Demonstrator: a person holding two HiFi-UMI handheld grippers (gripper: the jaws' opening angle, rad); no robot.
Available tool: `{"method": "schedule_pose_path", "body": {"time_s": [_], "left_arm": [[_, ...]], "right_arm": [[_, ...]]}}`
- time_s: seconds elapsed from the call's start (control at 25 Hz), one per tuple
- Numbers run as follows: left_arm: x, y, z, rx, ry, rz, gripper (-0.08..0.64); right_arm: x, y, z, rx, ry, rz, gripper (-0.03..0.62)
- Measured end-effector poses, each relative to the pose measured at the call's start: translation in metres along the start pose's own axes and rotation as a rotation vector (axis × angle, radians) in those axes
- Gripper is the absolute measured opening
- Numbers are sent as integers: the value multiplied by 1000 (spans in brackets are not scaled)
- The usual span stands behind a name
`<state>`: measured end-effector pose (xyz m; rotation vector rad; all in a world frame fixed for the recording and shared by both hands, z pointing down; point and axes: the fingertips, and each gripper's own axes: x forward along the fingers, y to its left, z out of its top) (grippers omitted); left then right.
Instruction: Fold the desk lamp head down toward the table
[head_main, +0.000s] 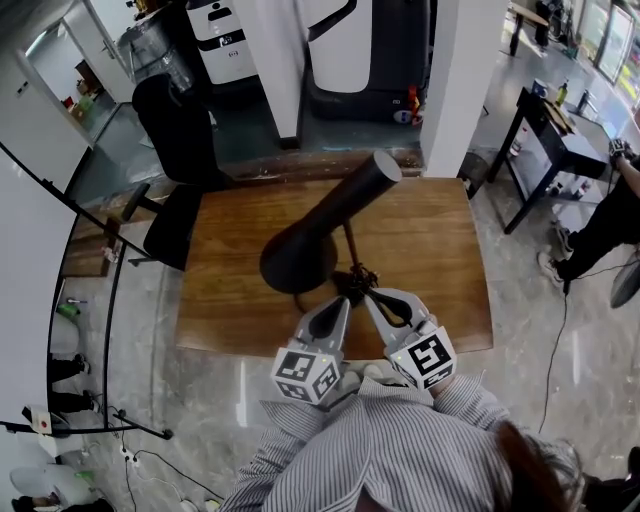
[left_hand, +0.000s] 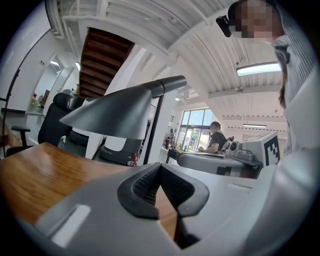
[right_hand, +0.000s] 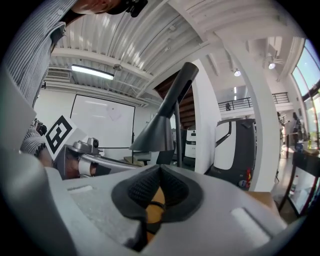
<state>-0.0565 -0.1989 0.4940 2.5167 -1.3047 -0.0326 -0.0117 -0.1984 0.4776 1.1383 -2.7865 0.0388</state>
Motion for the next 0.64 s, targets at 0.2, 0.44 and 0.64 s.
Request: {"method": "schedule_pose_path", "body": {"time_s": [0.2,0.44,0.64], "left_arm": [[2,-1,0,3,5,-7,3],[5,-3,2,5,3,-13,3],[3,4,5,-3,-7,-4,3]], "right_arm": [[0,-4,8,0,-46,-29,0],[3,-3,9,-29,-15,-21,0],[12,4,3,-18,-7,-2,0]]}}
